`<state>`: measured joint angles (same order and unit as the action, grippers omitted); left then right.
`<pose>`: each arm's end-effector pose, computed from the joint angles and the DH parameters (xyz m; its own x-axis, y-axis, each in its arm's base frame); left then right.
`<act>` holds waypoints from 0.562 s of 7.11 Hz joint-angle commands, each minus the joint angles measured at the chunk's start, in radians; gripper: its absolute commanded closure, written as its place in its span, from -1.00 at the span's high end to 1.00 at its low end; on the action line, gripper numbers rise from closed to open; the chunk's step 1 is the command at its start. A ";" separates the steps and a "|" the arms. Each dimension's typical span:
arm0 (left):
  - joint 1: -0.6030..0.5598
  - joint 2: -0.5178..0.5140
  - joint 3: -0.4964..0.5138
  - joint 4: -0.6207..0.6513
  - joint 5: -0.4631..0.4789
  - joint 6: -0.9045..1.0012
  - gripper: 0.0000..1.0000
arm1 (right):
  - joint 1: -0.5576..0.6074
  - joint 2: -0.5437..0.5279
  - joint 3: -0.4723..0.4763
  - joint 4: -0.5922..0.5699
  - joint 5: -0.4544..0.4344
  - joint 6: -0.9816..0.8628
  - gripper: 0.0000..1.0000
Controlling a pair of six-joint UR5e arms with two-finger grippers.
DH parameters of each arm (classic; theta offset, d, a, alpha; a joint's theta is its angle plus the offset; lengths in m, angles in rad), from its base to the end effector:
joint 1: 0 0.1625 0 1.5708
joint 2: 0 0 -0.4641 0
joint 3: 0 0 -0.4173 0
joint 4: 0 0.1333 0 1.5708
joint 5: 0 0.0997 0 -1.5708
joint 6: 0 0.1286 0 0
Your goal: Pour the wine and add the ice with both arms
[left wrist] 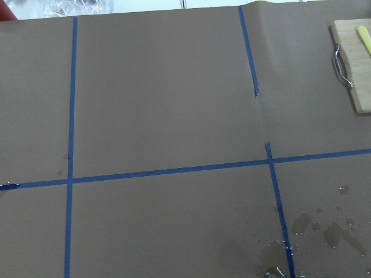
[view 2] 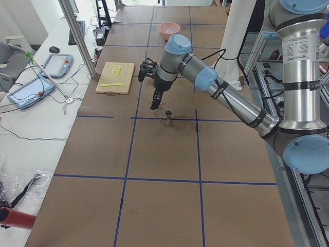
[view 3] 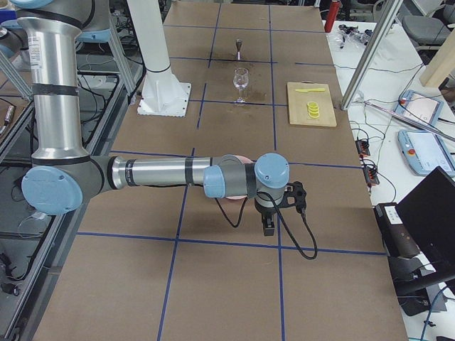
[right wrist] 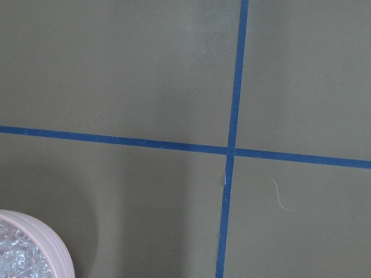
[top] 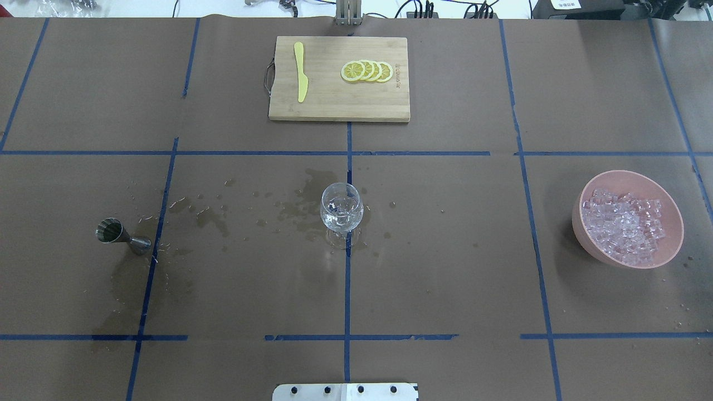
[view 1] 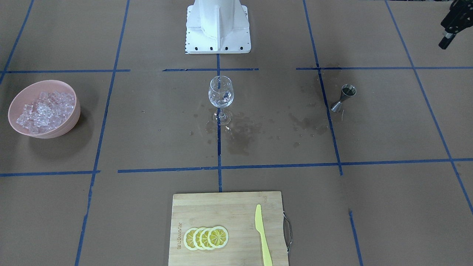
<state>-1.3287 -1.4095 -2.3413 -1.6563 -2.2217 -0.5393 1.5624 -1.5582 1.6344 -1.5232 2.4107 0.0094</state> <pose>0.0445 -0.4111 0.3966 0.6775 0.1038 -0.7282 0.1908 0.9313 0.3103 0.0331 -0.5318 0.6677 0.6668 -0.0882 0.7400 0.0021 0.9932 0.1165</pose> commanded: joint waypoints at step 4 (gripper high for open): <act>0.381 0.204 -0.027 -0.462 0.283 -0.440 0.98 | -0.004 0.003 0.009 -0.005 0.016 0.001 1.00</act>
<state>-1.0632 -1.2317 -2.3663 -2.0482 -2.0394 -0.8634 1.5589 -1.5515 1.6431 -1.5267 2.4202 0.0092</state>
